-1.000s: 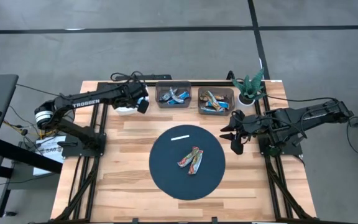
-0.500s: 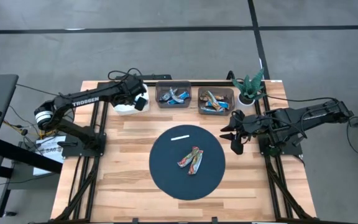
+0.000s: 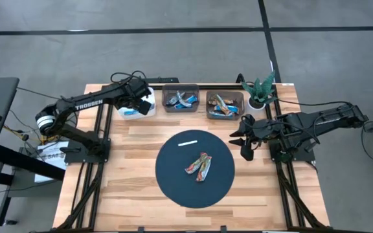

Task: Pick and place Granola Bars by type
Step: Put the red granola bar into the white bin

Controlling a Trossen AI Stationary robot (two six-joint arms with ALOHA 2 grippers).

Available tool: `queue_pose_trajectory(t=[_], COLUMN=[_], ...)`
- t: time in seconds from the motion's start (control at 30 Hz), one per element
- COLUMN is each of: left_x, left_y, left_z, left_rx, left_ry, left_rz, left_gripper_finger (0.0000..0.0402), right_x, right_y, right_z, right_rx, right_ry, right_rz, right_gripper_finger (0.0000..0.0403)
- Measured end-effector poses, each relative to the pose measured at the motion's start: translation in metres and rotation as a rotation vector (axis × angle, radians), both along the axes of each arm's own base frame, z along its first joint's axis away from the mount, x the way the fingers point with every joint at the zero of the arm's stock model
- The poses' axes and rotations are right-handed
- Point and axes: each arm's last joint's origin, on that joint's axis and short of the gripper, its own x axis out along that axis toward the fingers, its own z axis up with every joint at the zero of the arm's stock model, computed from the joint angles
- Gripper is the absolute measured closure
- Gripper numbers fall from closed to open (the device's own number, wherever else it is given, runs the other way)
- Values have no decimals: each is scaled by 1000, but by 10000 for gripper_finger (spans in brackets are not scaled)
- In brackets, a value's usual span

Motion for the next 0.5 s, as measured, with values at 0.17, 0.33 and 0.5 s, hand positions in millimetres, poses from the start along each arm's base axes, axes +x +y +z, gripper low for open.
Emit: queue_pose_trajectory(t=[0.17,0.33,0.5], left_x=[7,23,46], left_y=[-8,-27,-53], left_z=[0,1,4], left_rx=[3,-18,-85], left_ry=[-17,-88,-250], left_rz=[-36,-137,-273], left_gripper_finger=[245,248,248], right_x=[0,0,0], right_y=[0,0,0], right_z=[0,0,0], right_rx=[-4,-9,-9], right_ry=[1,1,1], right_rz=[4,8,9], right_gripper_finger=[284,284,284])
